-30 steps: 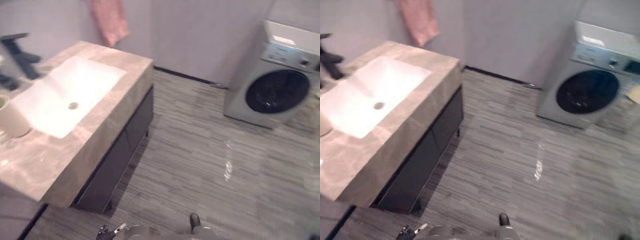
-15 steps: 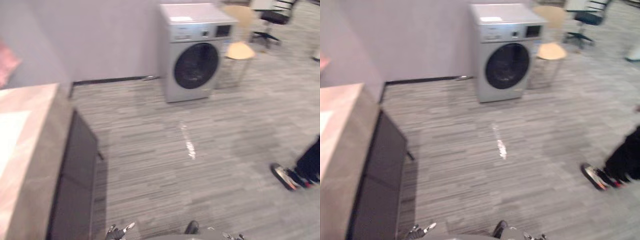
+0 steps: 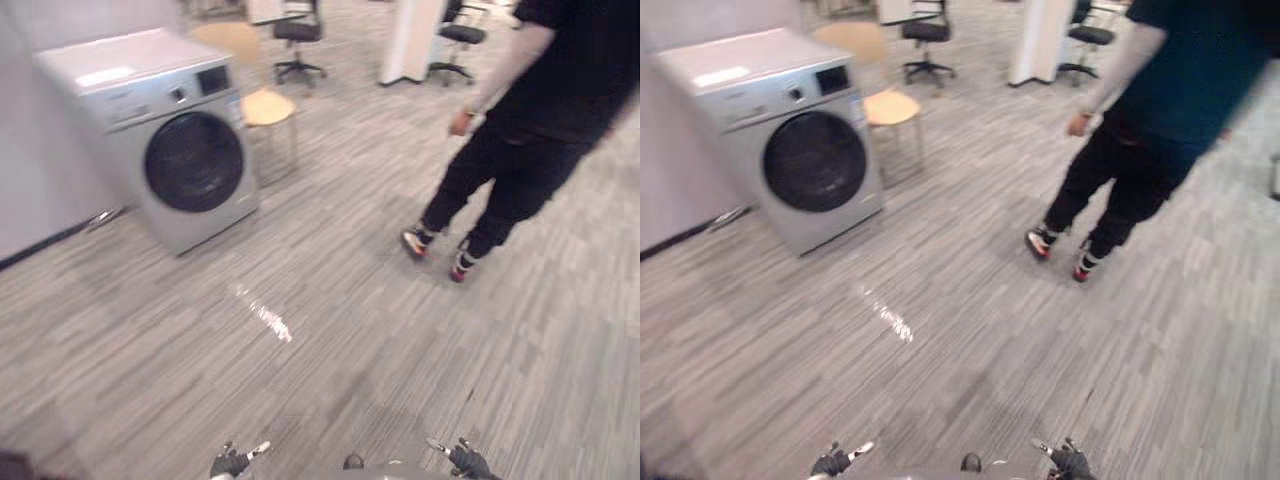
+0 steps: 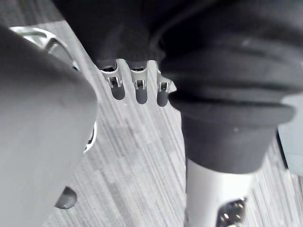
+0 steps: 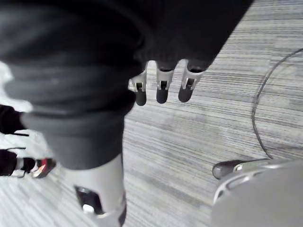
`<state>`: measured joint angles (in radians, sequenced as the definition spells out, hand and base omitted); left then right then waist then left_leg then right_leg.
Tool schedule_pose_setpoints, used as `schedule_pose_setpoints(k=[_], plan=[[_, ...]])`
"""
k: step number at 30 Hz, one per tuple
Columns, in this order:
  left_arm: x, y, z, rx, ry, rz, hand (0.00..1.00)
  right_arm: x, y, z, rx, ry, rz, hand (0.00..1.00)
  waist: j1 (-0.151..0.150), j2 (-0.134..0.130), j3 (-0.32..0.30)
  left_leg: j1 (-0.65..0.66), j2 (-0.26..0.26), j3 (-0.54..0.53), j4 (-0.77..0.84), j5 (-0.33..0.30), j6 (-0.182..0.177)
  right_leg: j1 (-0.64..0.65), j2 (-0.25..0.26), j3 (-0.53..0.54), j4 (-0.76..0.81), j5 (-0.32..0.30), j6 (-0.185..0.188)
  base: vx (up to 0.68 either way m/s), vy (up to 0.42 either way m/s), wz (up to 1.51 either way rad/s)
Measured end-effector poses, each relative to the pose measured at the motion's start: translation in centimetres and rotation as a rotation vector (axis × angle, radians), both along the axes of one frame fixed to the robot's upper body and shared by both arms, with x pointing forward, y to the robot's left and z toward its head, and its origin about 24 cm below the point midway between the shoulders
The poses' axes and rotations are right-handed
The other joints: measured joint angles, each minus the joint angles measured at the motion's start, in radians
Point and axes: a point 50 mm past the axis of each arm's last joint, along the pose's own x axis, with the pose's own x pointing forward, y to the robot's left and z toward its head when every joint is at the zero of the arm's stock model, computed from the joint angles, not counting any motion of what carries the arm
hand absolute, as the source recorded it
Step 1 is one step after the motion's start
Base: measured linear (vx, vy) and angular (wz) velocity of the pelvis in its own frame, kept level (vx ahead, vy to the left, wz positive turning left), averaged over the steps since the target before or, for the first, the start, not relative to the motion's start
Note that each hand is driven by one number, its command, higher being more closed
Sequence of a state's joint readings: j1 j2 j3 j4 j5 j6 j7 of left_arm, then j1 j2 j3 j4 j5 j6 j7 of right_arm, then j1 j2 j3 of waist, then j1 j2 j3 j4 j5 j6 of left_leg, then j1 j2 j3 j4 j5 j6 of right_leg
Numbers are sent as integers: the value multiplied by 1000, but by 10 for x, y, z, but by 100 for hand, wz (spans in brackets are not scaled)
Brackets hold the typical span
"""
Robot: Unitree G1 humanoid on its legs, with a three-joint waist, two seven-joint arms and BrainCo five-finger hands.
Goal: Organize washtable
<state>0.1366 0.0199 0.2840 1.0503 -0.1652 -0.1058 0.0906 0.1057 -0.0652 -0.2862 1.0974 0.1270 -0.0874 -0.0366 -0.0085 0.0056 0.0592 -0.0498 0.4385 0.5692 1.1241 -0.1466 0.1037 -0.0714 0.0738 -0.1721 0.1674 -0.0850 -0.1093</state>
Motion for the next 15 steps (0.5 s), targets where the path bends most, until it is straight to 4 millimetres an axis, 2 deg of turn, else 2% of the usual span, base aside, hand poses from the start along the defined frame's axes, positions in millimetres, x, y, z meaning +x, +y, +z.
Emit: schedule_pose_setpoints(k=[2,3,4,5,6,7,8,9,11,12,14,15], plan=[[4,5,3,20,-27,16,0,-7,-2,-2,1,34,-5,0,18,-4,11,-98,-50,-126,-30,-64,-48,35,-21,80,-4,-5,18,162,234,-106],[6,6,4,27,-44,27,0,-13,-2,-3,1,51,-15,0,28,-7,17,-151,-97,-223,-114,-94,-98,55,-46,127,0,-7,57,119,281,-99],[7,6,4,28,-48,29,0,-14,-2,-3,2,55,-19,0,26,-7,18,-159,-115,-253,-173,-98,-106,54,-58,143,6,-14,70,74,346,-102],[7,6,5,29,-50,39,0,-15,-4,-3,0,57,-24,0,22,-1,22,-172,-154,-324,-368,-96,-110,58,-86,188,22,-42,103,40,313,-68],[8,4,4,27,-51,44,0,-15,-4,-3,-3,56,-24,0,21,3,24,-176,-170,-360,-446,-96,-110,59,-96,207,30,-54,121,67,512,-82],[8,2,4,22,-53,49,0,-15,-6,-3,-8,57,-24,0,21,9,25,-173,-206,-463,-604,-84,-129,49,-115,242,53,-78,159,72,453,-59],[8,1,4,17,-55,53,0,-14,-8,-2,-14,55,-22,0,23,16,30,-167,-222,-523,-674,-55,-182,42,-122,262,71,-92,181,122,536,-59],[9,3,4,20,-59,66,0,-16,-4,-3,-6,61,-23,0,16,4,28,-153,-283,-515,-677,-65,-211,34,-162,289,92,-106,206,137,410,-30],[8,9,5,37,-60,60,0,-16,0,-4,3,65,-13,0,23,-23,32,-159,-338,-523,-632,-127,-255,19,-184,280,105,-88,200,151,413,-37],[4,14,5,44,-47,74,0,-17,0,-5,8,71,-14,0,25,-20,31,-161,-377,-527,-582,-180,-169,28,-203,311,96,-90,203,154,397,-58],[-4,16,4,49,-26,76,0,-17,0,-5,9,72,-20,0,24,-21,29,-141,-387,-494,-579,-202,-138,39,-219,326,82,-82,198,178,373,-59],[-11,16,2,46,-5,77,0,-17,-1,-5,8,71,-23,0,23,-19,27,-114,-397,-458,-581,-223,-112,47,-236,344,74,-67,209,184,318,-62]])
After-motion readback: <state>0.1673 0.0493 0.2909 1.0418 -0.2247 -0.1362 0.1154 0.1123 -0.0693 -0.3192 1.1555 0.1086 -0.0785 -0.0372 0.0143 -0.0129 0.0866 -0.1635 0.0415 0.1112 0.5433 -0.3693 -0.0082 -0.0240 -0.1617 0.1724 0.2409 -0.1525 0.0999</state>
